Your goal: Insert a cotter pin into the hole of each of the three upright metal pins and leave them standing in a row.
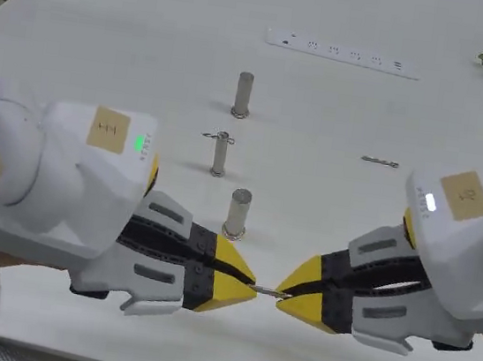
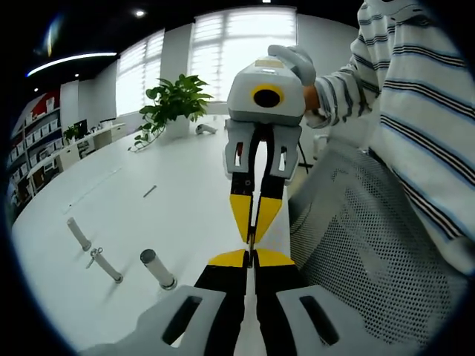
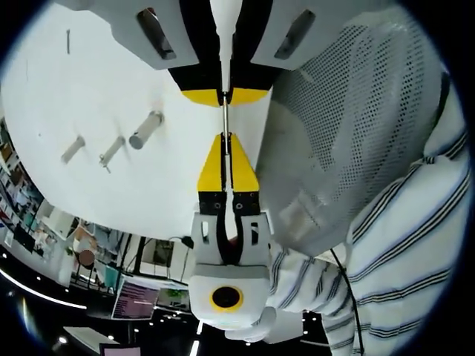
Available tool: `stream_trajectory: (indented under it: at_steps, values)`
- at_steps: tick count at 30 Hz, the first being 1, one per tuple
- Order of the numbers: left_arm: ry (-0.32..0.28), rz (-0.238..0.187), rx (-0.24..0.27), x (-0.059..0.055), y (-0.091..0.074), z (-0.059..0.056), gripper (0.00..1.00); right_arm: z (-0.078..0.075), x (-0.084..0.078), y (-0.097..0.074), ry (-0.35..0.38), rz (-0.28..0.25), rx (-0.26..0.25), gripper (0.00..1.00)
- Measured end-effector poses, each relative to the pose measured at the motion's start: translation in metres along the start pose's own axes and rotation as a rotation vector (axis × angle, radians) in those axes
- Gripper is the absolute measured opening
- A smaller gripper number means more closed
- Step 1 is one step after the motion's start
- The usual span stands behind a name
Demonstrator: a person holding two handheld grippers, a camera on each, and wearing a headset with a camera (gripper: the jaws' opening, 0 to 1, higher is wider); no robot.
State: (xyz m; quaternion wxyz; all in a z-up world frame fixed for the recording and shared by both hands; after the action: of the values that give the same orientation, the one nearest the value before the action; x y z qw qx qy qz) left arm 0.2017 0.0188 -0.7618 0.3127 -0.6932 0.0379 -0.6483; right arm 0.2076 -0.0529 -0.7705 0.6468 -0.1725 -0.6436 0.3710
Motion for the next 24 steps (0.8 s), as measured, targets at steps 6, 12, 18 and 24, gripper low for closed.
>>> stream_trajectory:
  at_steps: [6, 12, 18, 24]
  values:
    - [0.000, 0.011, 0.006, -0.002, 0.001, 0.000, 0.01, -0.001, 0.001, -0.002, 0.005, 0.004, 0.011, 0.04]
    - [-0.003, 0.020, 0.014, -0.004, 0.002, 0.000, 0.01, -0.004, 0.001, -0.003, 0.003, 0.006, 0.012, 0.03]
    - [-0.020, 0.017, 0.034, -0.006, 0.003, 0.003, 0.01, -0.007, 0.002, -0.003, -0.007, 0.021, 0.007, 0.03]
    - [-0.052, 0.027, 0.066, -0.010, 0.003, 0.009, 0.02, -0.011, 0.001, -0.002, 0.007, 0.028, -0.002, 0.03]
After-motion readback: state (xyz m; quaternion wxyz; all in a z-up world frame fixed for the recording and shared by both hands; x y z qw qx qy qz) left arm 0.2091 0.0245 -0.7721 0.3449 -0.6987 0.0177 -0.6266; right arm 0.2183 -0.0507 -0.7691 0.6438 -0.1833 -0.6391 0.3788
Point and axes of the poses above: the centre of the closed fingertips' face, and the gripper's own axes: y roughly forward along the fingers, z roughly to its left, x roughly out of its top, the point moved 4 cm from there along -y, roughly backward along the fingers, and after that the axes turned 11 degrees about x, right-handed, at the moved point
